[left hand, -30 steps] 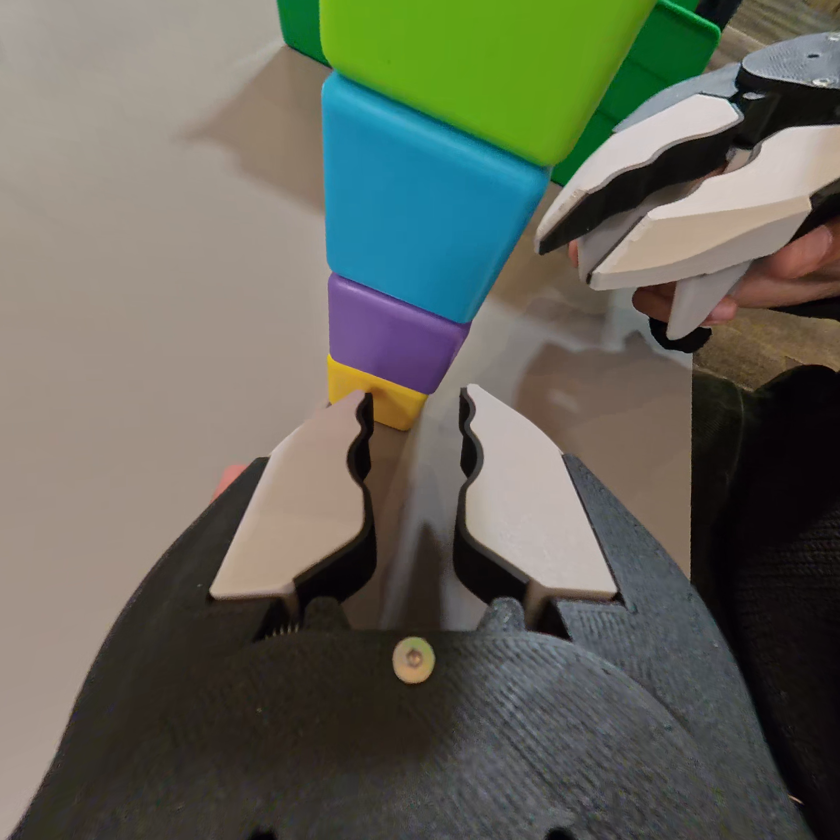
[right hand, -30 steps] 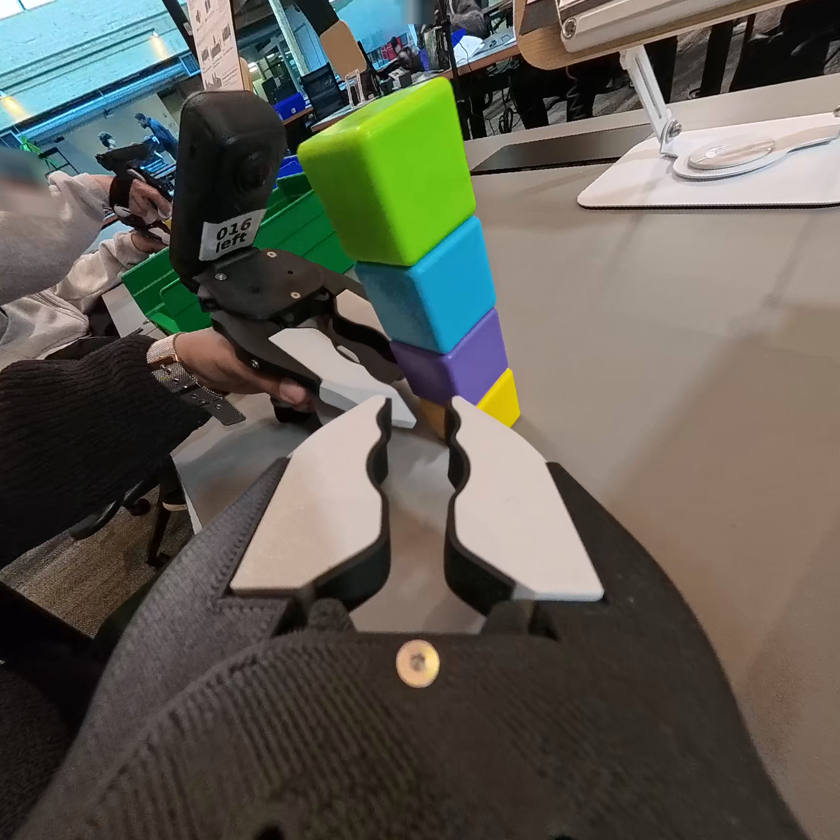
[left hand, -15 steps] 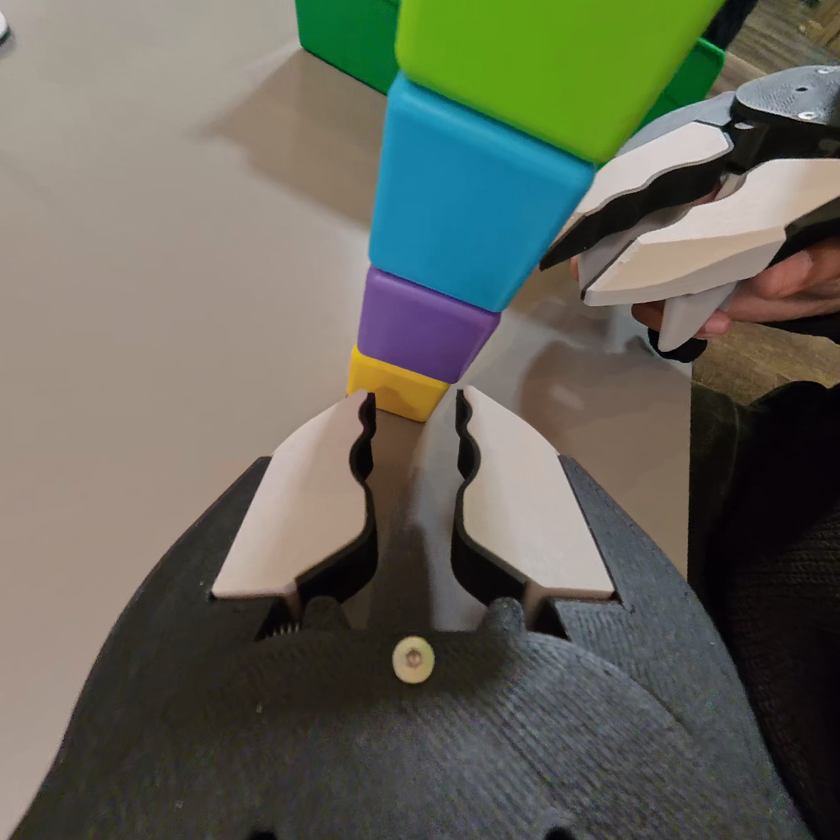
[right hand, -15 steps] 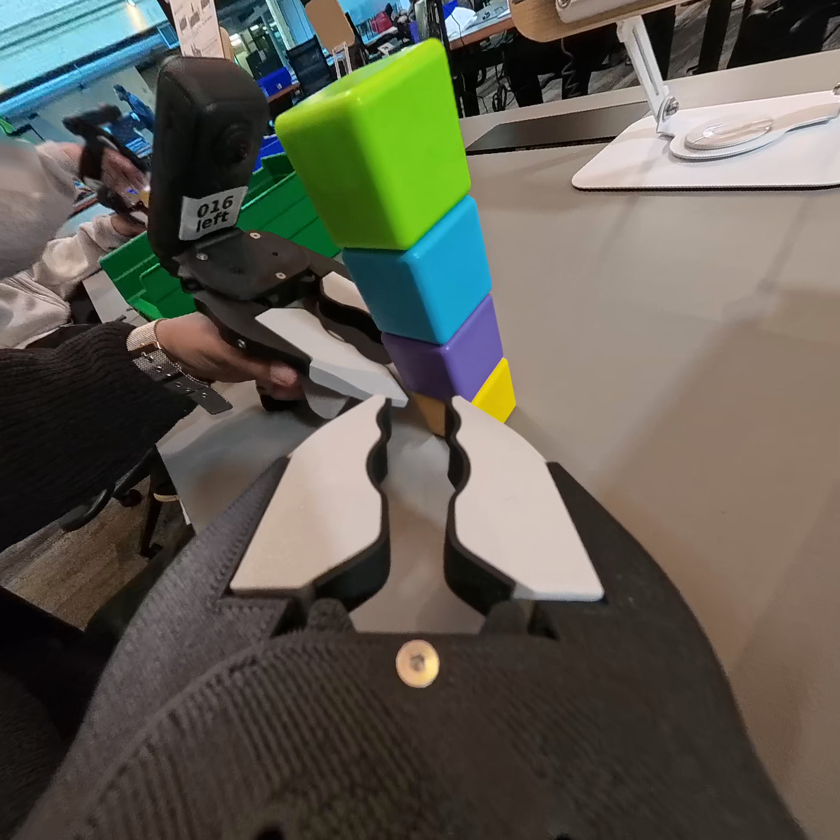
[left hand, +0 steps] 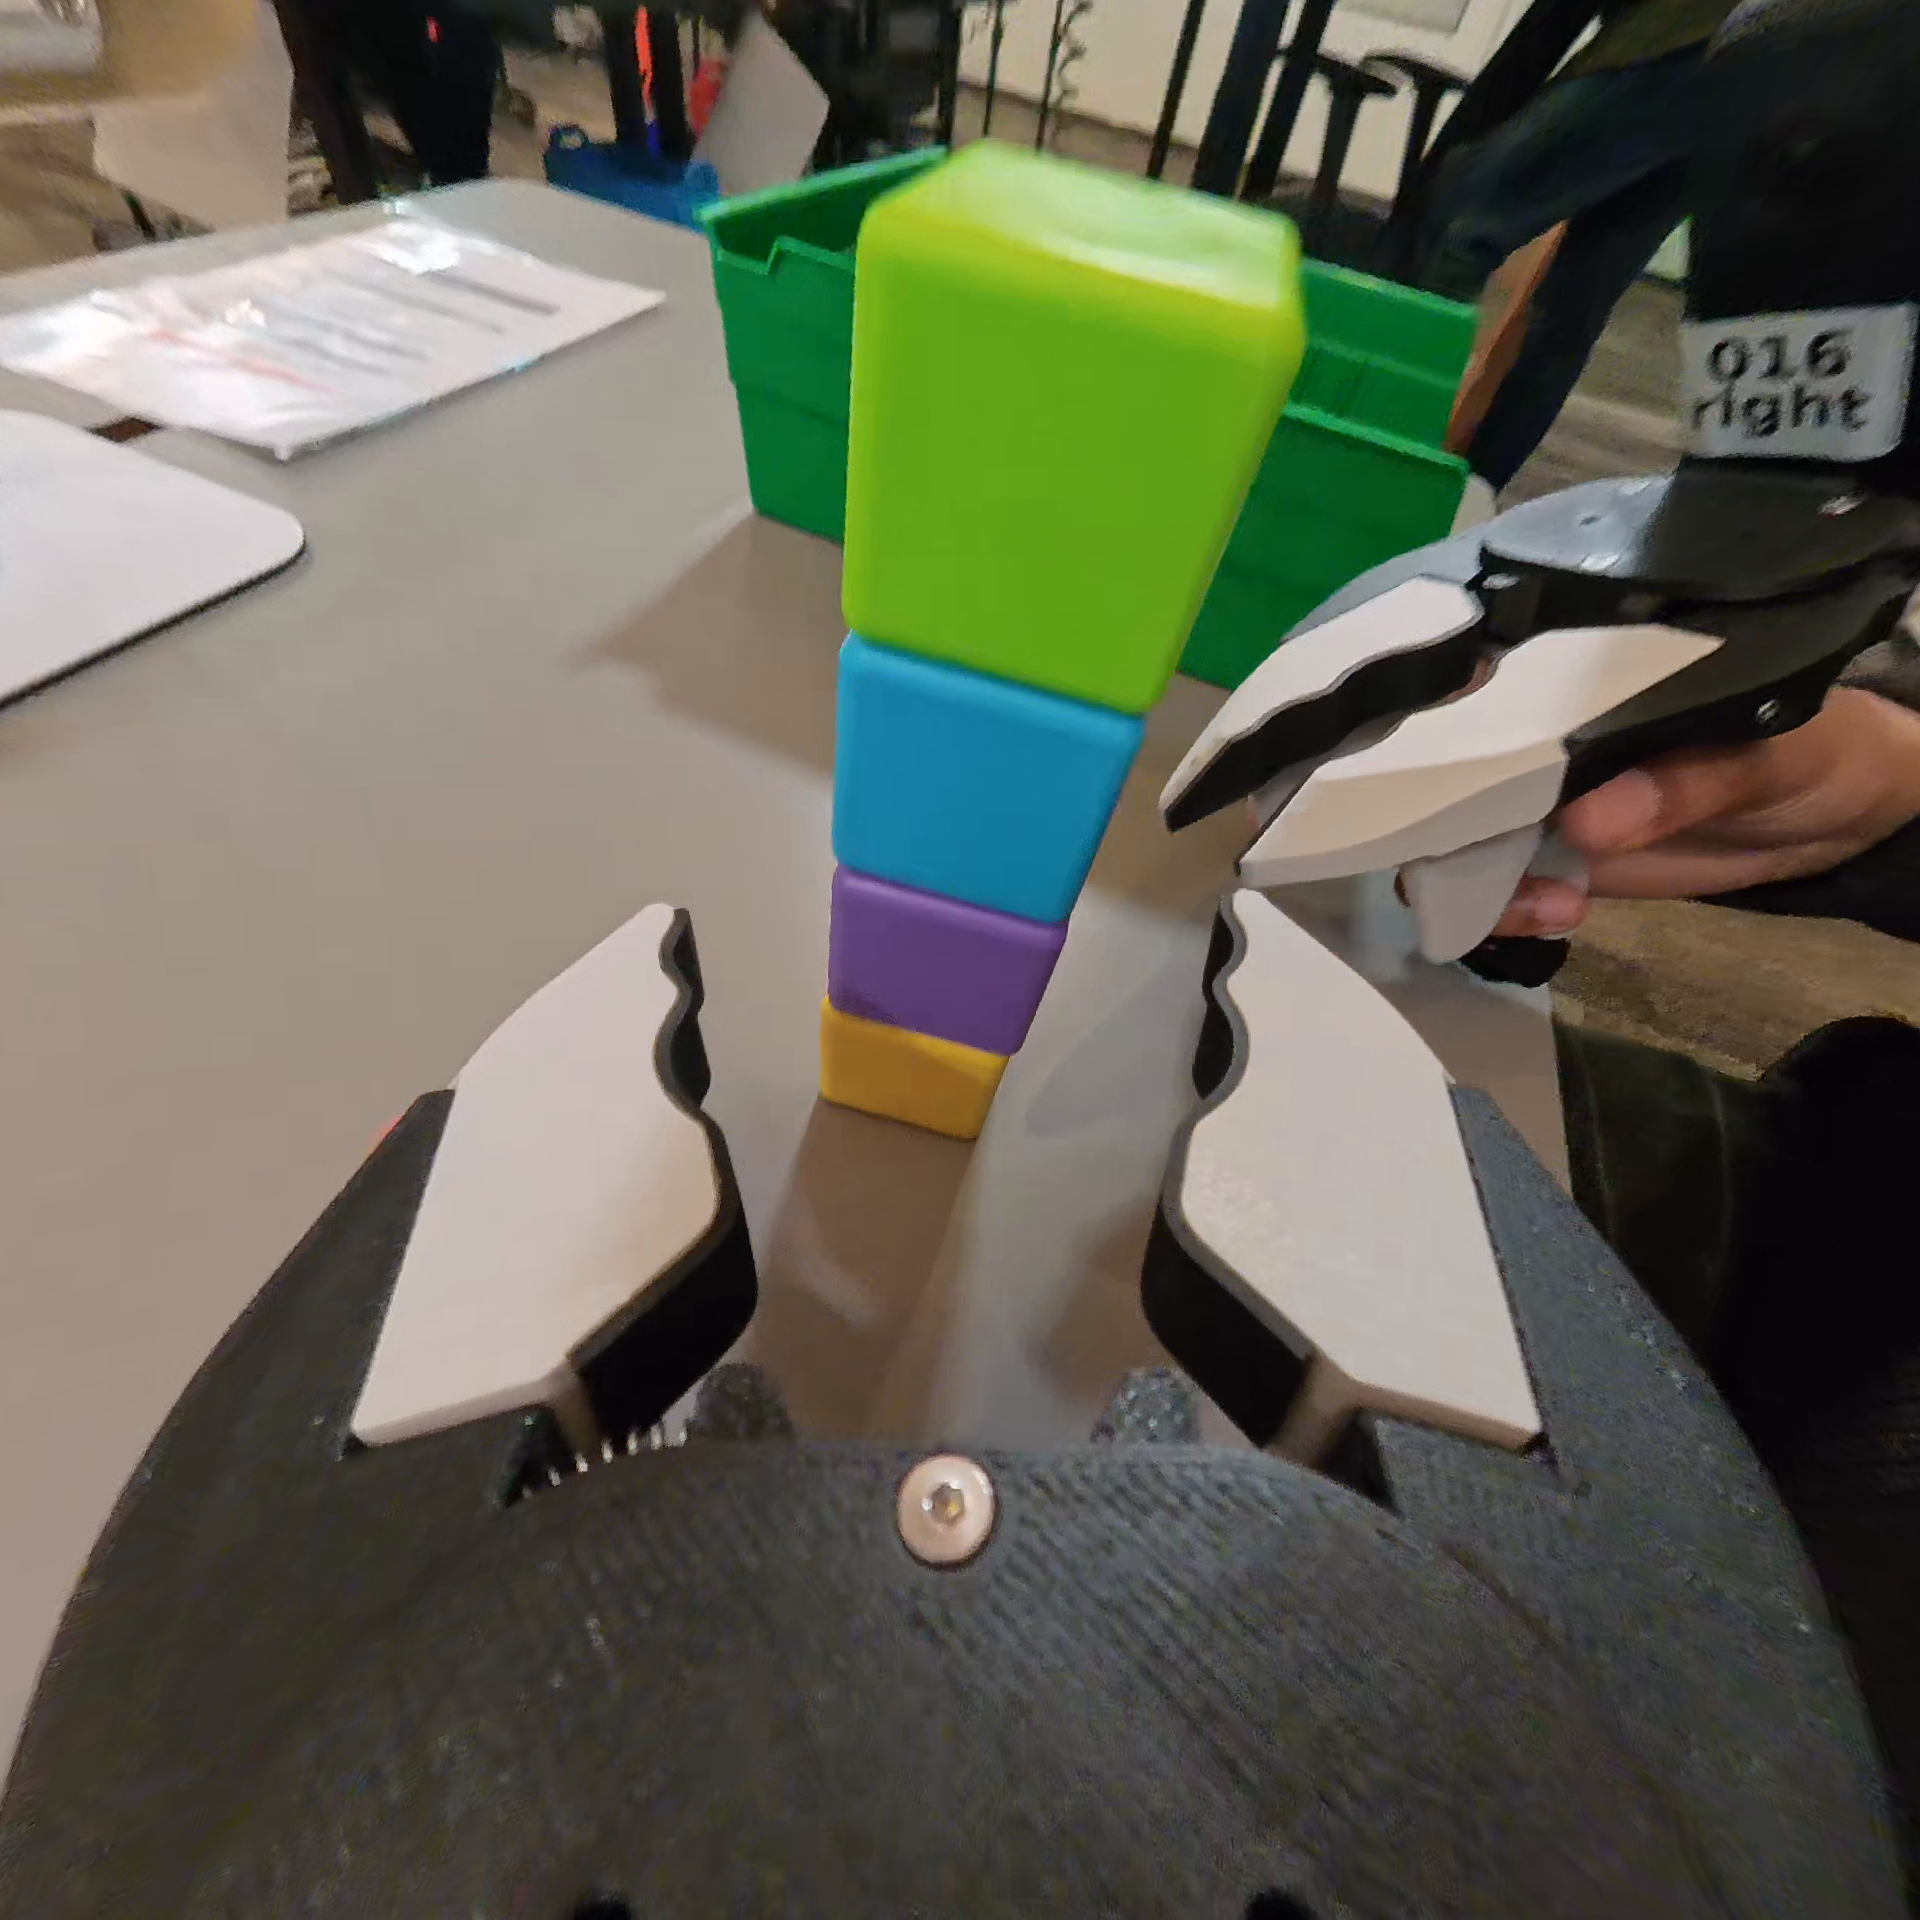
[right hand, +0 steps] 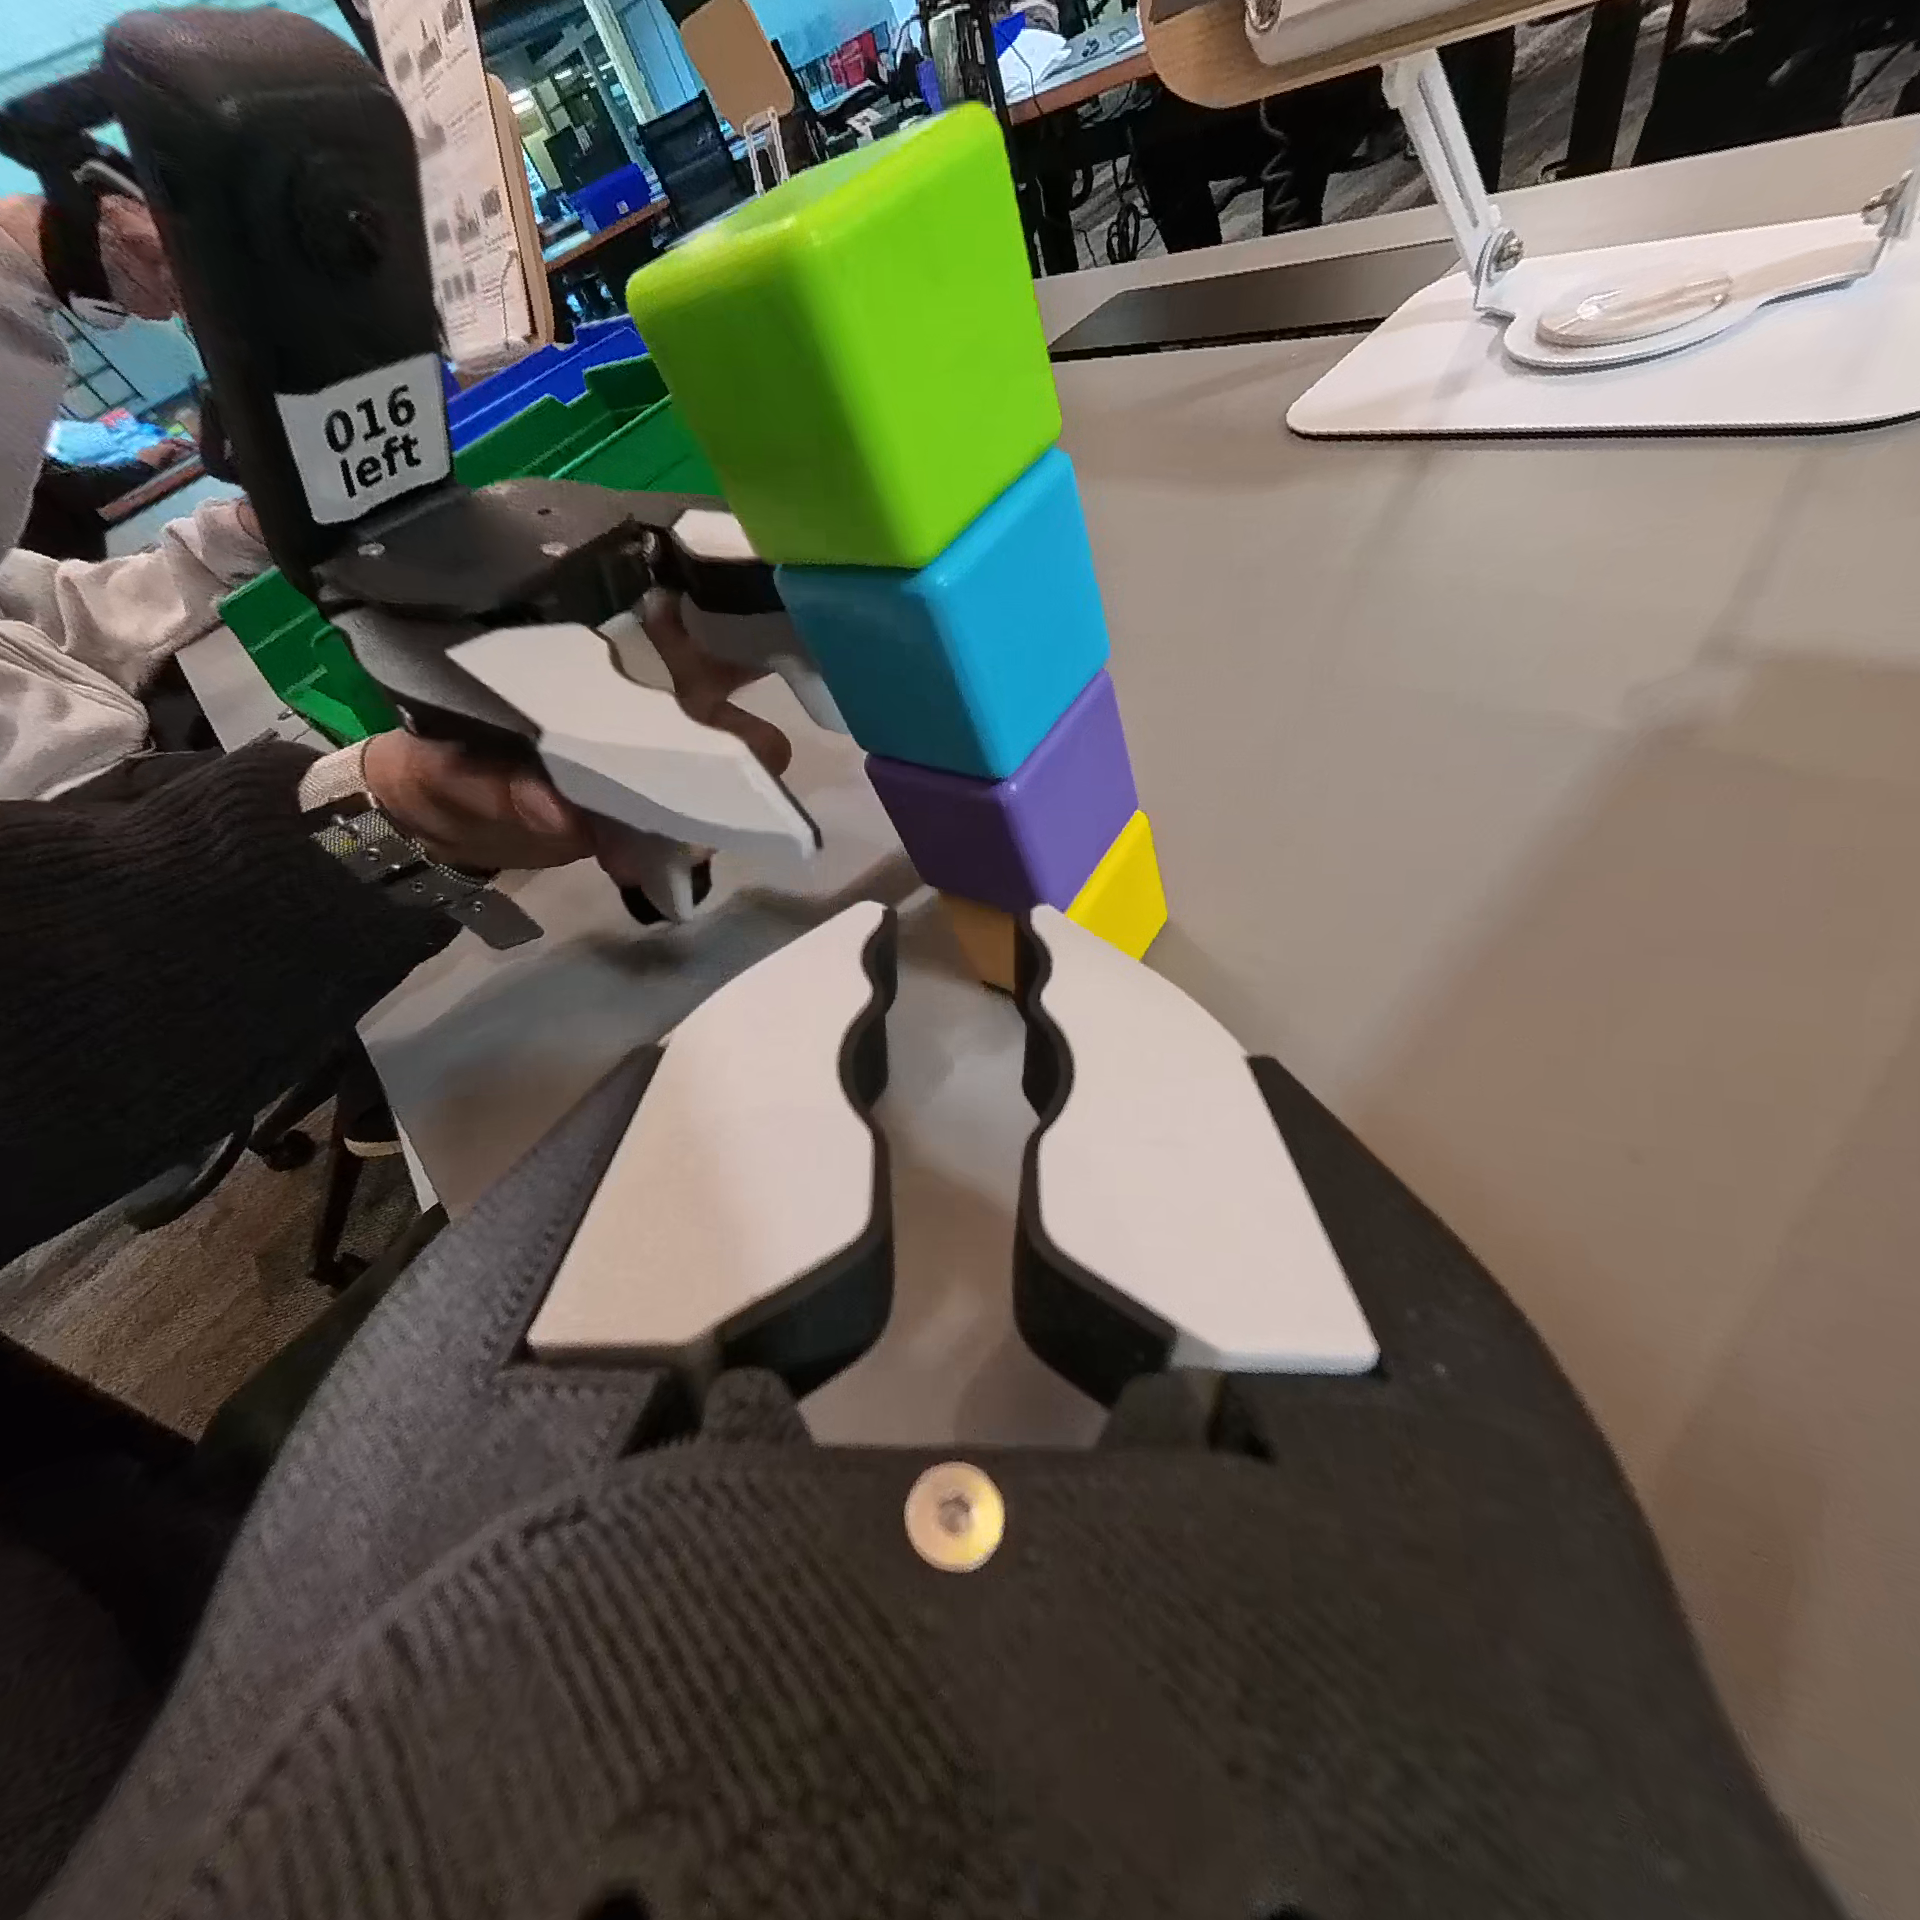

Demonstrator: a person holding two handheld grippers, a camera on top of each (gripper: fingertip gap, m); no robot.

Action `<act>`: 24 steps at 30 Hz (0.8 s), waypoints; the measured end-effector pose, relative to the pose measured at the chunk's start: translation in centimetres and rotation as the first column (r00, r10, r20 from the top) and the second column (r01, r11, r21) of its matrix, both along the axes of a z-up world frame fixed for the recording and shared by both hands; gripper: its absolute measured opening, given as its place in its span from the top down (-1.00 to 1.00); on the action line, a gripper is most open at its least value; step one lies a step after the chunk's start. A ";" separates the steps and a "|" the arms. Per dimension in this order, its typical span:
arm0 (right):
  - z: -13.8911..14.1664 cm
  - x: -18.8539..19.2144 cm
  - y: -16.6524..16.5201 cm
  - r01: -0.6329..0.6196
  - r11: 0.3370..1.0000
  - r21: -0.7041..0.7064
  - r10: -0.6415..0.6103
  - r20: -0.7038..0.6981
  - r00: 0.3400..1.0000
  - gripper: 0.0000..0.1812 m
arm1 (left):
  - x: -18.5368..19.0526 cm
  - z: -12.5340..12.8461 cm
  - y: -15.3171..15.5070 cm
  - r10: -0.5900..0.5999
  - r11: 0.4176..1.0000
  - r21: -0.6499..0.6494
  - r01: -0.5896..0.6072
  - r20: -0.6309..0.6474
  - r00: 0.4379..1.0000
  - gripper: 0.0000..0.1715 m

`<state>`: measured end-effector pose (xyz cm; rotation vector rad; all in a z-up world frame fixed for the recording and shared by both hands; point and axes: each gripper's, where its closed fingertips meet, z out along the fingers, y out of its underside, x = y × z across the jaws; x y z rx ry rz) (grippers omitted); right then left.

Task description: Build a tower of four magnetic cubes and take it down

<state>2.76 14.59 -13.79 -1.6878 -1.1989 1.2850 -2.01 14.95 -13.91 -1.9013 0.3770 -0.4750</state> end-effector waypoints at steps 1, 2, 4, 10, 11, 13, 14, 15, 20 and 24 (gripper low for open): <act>0.0 0.1 0.0 0.003 1.000 -0.001 -0.003 0.000 1.000 0.76 | 0.0 0.4 0.1 -0.004 1.000 0.018 0.003 0.012 1.000 -0.10; 0.0 0.3 0.1 0.007 1.000 -0.002 -0.007 0.001 1.000 0.76 | 0.1 0.8 0.2 -0.009 0.999 0.032 0.008 0.025 1.000 -0.09; -0.1 0.6 0.2 0.016 1.000 -0.002 -0.016 0.001 1.000 0.76 | 0.4 1.2 0.3 -0.032 0.998 0.052 0.029 0.056 0.998 -0.09; -0.1 1.5 0.8 0.049 0.999 -0.006 -0.049 -0.001 0.999 0.76 | 1.1 2.3 1.7 -0.024 0.991 0.134 0.014 0.076 0.997 -0.11; -0.1 1.7 0.9 0.054 0.999 -0.007 -0.054 -0.001 0.999 0.76 | 1.1 2.2 1.8 -0.022 0.991 0.131 0.013 0.067 0.997 -0.12; -0.1 1.9 1.1 0.063 0.998 -0.010 -0.063 -0.002 0.998 0.76 | 1.1 2.0 2.0 -0.030 0.992 0.127 0.022 0.065 0.997 -0.12; 0.0 2.0 1.1 0.065 0.998 -0.012 -0.065 -0.003 0.998 0.76 | 1.0 2.1 2.1 -0.032 0.991 0.129 0.022 0.071 0.997 -0.11; 0.0 2.1 1.2 0.067 0.998 -0.014 -0.067 -0.004 0.998 0.76 | 1.0 2.3 2.1 -0.036 0.991 0.135 0.025 0.081 0.996 -0.09; -0.1 2.0 1.1 0.058 0.998 -0.013 -0.058 -0.003 0.998 0.76 | -0.8 3.1 2.0 0.022 0.985 0.170 -0.032 0.059 0.998 -0.10; 0.2 1.6 1.0 0.033 0.999 0.023 -0.032 -0.017 0.999 0.74 | -2.4 6.2 1.0 0.032 0.963 0.257 -0.084 0.199 0.979 -0.02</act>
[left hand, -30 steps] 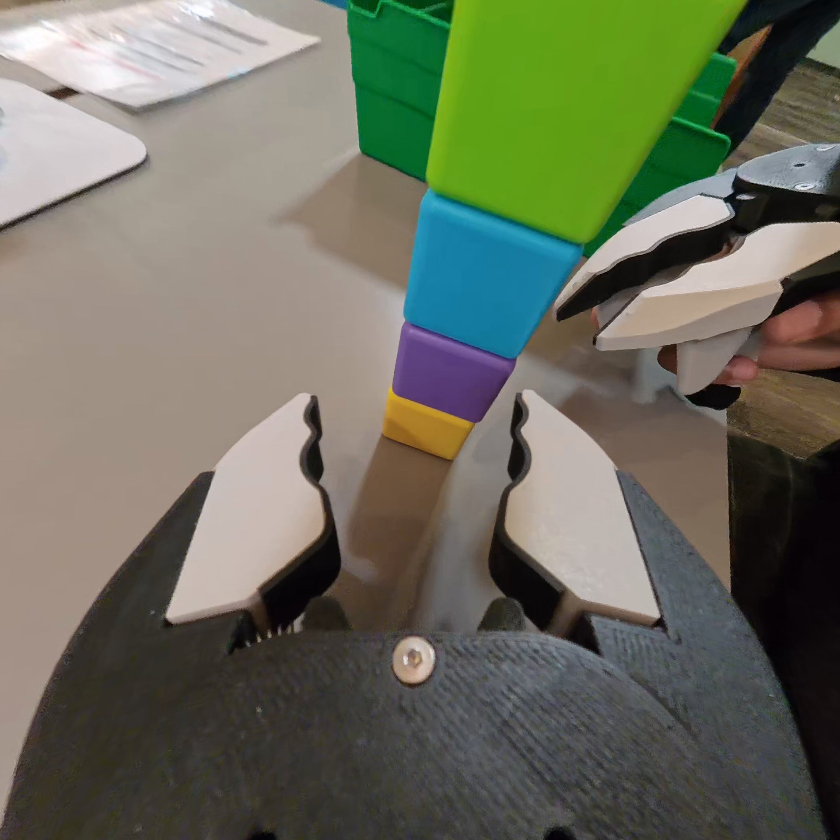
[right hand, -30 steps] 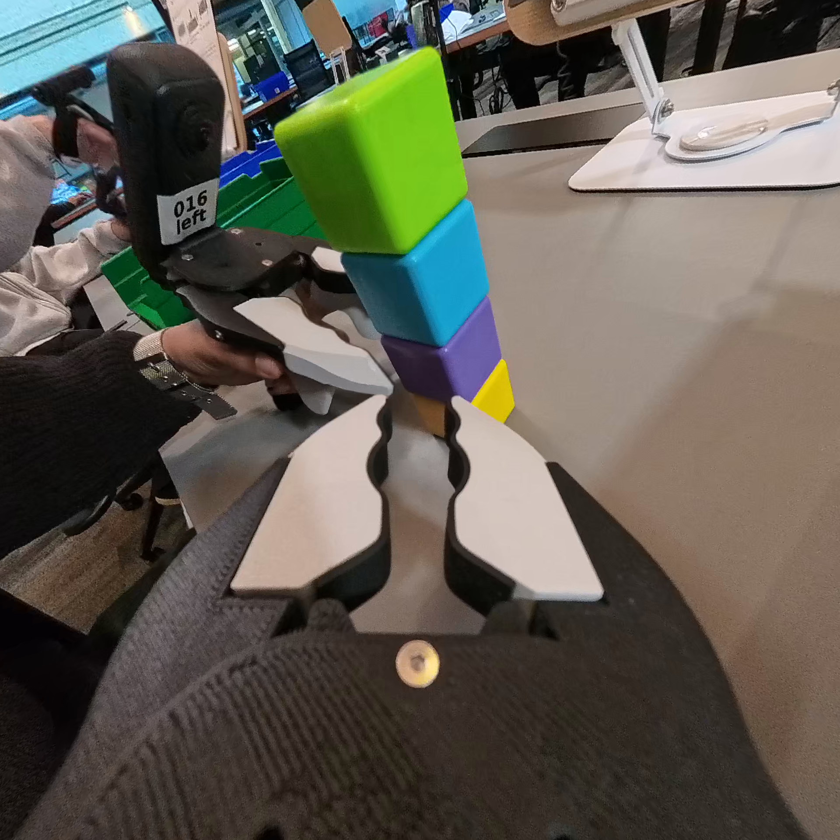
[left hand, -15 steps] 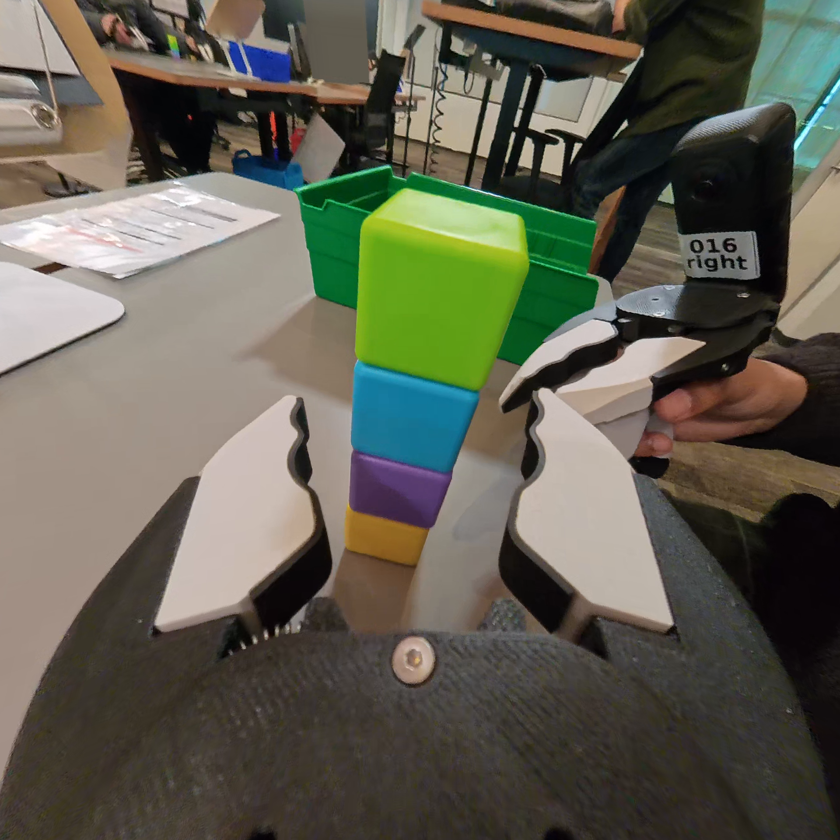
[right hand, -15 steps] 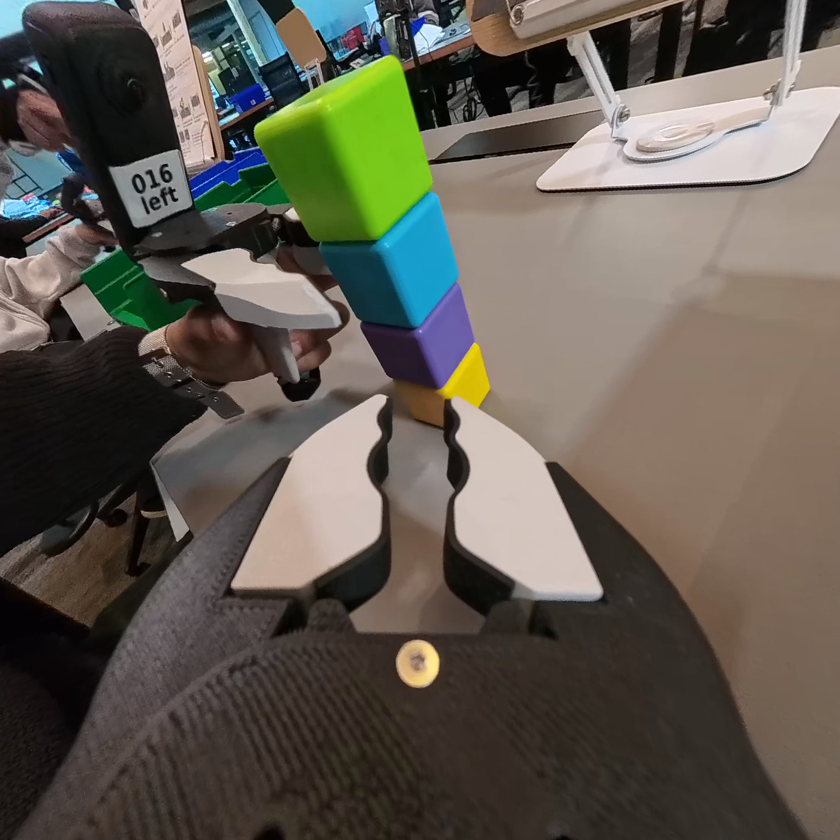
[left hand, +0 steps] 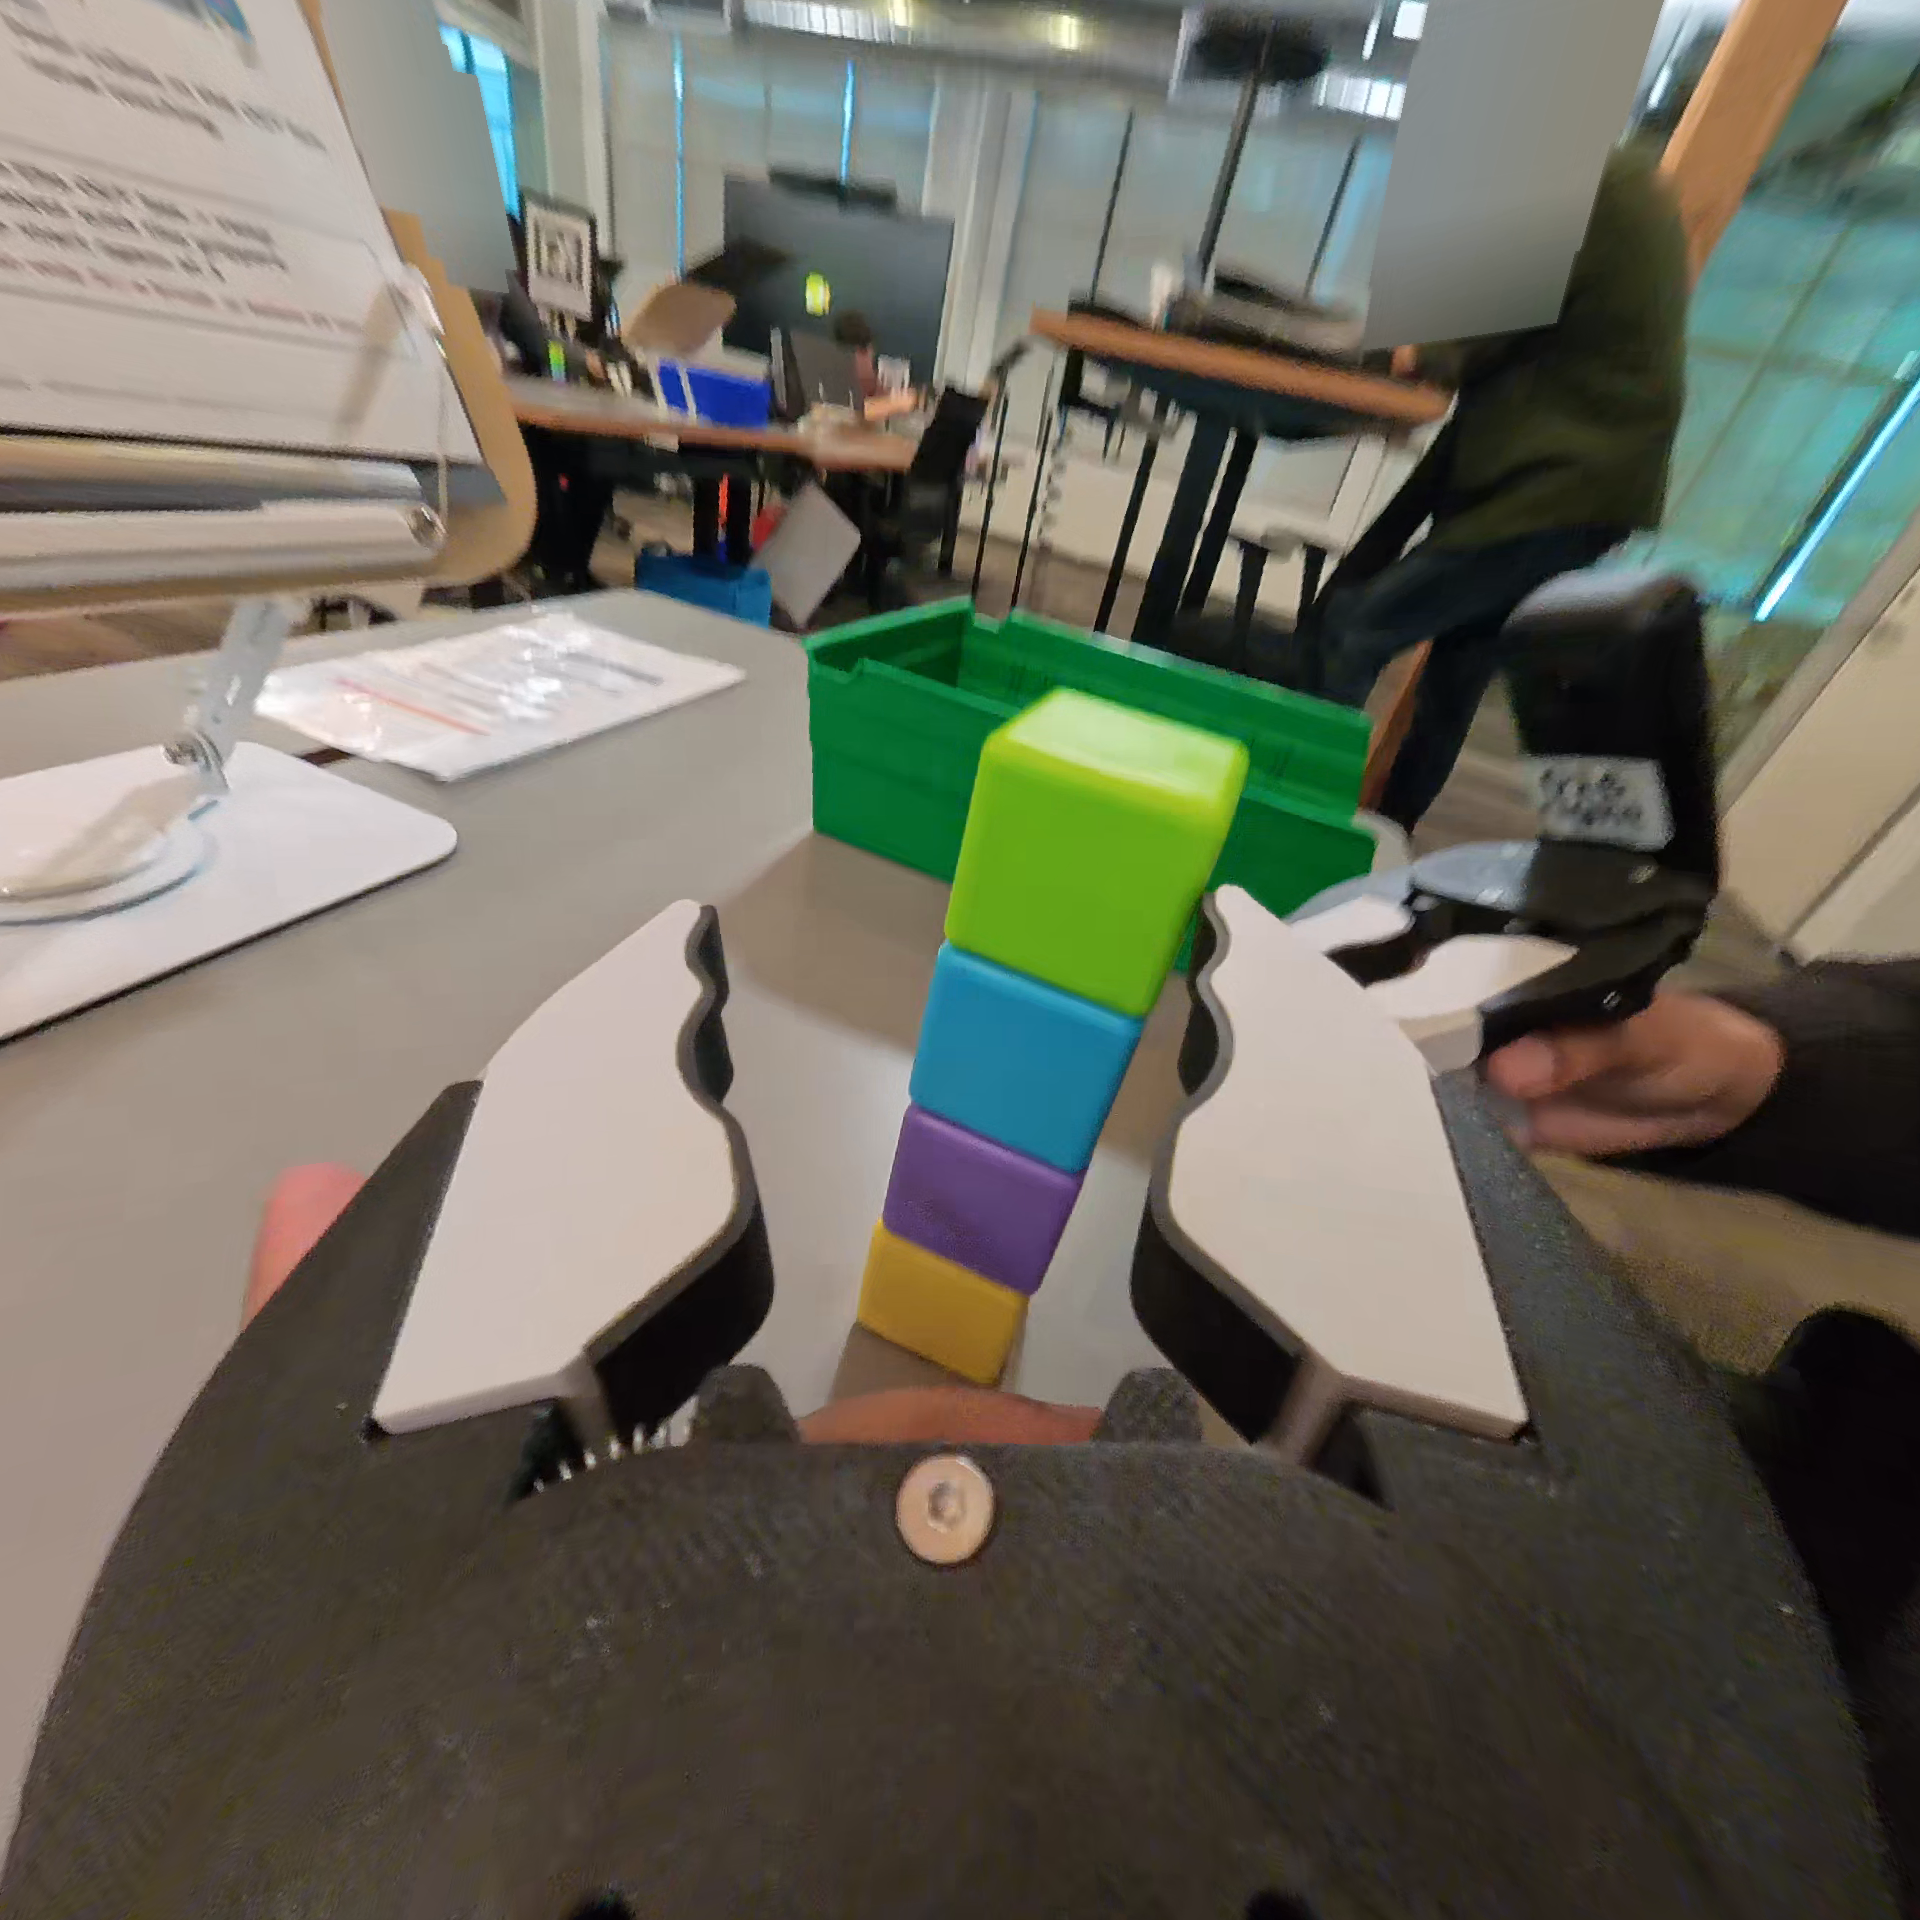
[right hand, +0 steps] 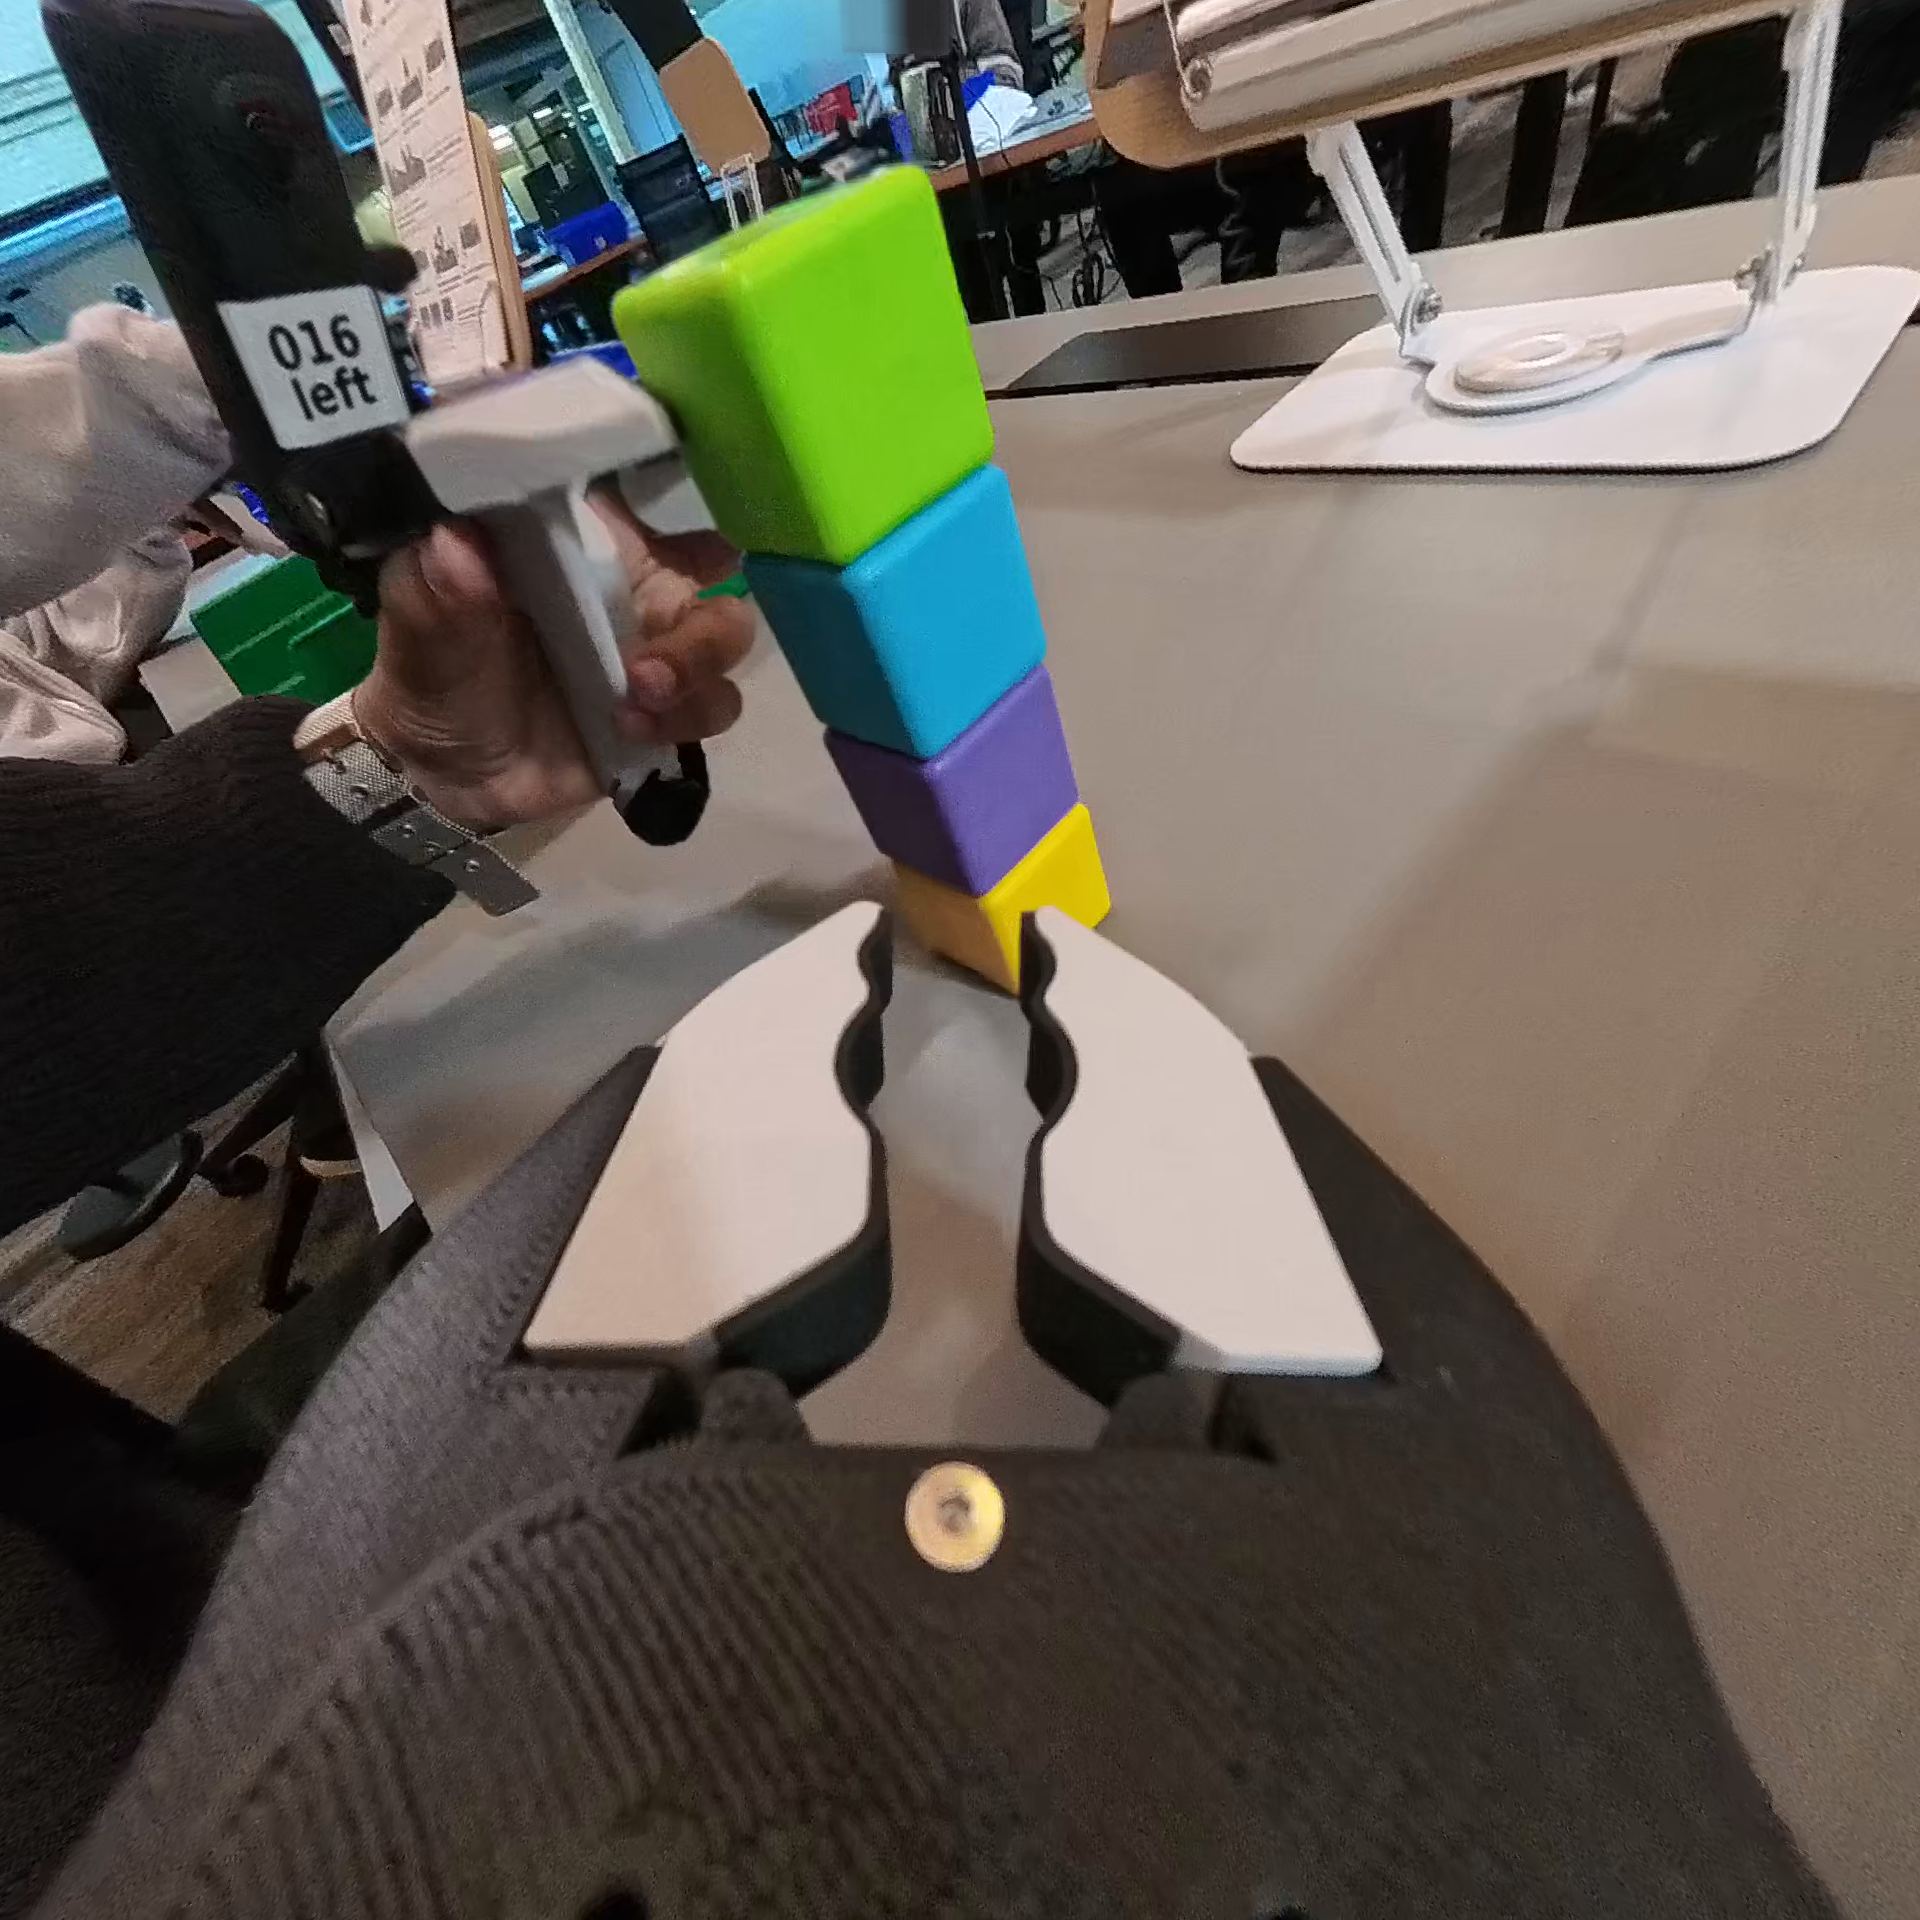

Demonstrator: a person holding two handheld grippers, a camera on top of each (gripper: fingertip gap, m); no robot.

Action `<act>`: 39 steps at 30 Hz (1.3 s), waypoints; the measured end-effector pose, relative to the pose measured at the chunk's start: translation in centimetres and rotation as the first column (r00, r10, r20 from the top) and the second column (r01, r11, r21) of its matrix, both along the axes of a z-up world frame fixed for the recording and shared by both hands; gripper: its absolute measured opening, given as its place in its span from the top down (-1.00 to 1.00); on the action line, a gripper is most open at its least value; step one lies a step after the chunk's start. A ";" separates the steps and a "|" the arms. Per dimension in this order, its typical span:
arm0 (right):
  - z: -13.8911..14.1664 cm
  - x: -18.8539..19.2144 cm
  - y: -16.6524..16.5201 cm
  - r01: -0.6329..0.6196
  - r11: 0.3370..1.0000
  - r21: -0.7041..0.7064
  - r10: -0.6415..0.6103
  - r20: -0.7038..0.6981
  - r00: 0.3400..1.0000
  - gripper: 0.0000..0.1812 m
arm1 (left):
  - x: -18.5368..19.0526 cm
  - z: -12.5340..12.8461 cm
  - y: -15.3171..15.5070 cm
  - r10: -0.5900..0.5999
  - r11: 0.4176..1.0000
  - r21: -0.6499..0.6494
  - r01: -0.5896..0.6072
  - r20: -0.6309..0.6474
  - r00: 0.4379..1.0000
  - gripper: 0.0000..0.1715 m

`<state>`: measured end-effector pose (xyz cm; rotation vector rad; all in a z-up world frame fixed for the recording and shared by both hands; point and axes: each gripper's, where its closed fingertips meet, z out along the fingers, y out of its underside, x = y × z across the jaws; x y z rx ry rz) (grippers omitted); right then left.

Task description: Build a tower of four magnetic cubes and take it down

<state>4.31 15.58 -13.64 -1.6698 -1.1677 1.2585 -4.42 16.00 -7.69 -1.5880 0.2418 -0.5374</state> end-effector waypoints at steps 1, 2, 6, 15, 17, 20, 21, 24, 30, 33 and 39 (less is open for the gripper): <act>0.2 -0.1 0.1 0.003 1.000 0.008 -0.003 -0.012 1.000 0.70 | -0.5 0.8 -0.4 0.003 1.000 0.026 -0.005 0.045 0.999 0.00; 0.5 -0.2 0.3 0.016 1.000 0.014 -0.016 -0.024 1.000 0.65 | -0.9 1.4 -0.8 0.001 0.999 0.047 -0.005 0.075 0.997 0.05; 1.8 -0.5 0.7 0.051 0.998 0.028 -0.048 -0.091 0.995 0.47 | -1.9 1.4 -1.9 0.039 0.998 0.053 -0.037 -0.026 0.999 0.09; 2.6 -1.9 -0.4 0.000 0.999 0.047 0.006 -0.122 0.992 0.39 | 0.5 -1.2 -2.5 0.015 1.000 0.028 -0.011 -0.162 0.987 0.15; 2.5 -2.0 -0.7 -0.005 0.998 0.065 0.013 -0.115 0.993 0.40 | 0.2 -1.5 -2.5 0.042 0.999 0.033 -0.036 -0.213 0.976 0.20; 2.2 -1.9 -0.9 -0.005 0.997 0.082 0.014 -0.104 0.994 0.42 | -0.1 -1.5 -2.2 0.054 0.998 0.024 -0.050 -0.218 0.975 0.13; 2.2 -1.8 -0.9 -0.003 0.996 0.084 0.012 -0.103 0.995 0.42 | -0.1 -1.5 -2.0 0.050 0.999 0.020 -0.046 -0.214 0.976 0.13; 2.1 -1.0 -0.7 0.013 0.996 0.086 -0.004 -0.101 0.995 0.44 | 1.0 -2.3 -1.3 -0.022 0.999 -0.033 0.015 -0.223 0.974 0.14; 2.1 0.9 -0.4 0.051 0.996 0.075 -0.043 -0.104 0.994 0.48 | 3.1 -3.2 0.5 -0.127 0.990 -0.082 0.111 -0.226 0.966 -0.10; 2.1 1.8 -0.1 0.069 0.994 0.083 -0.061 -0.102 0.993 0.49 | 3.8 -3.3 1.4 -0.151 0.987 -0.086 0.134 -0.223 0.963 -0.08; 2.3 2.8 0.5 0.099 0.993 0.060 -0.092 -0.115 0.989 0.51 | 4.8 -4.5 2.2 -0.181 0.981 -0.115 0.156 -0.253 0.950 0.05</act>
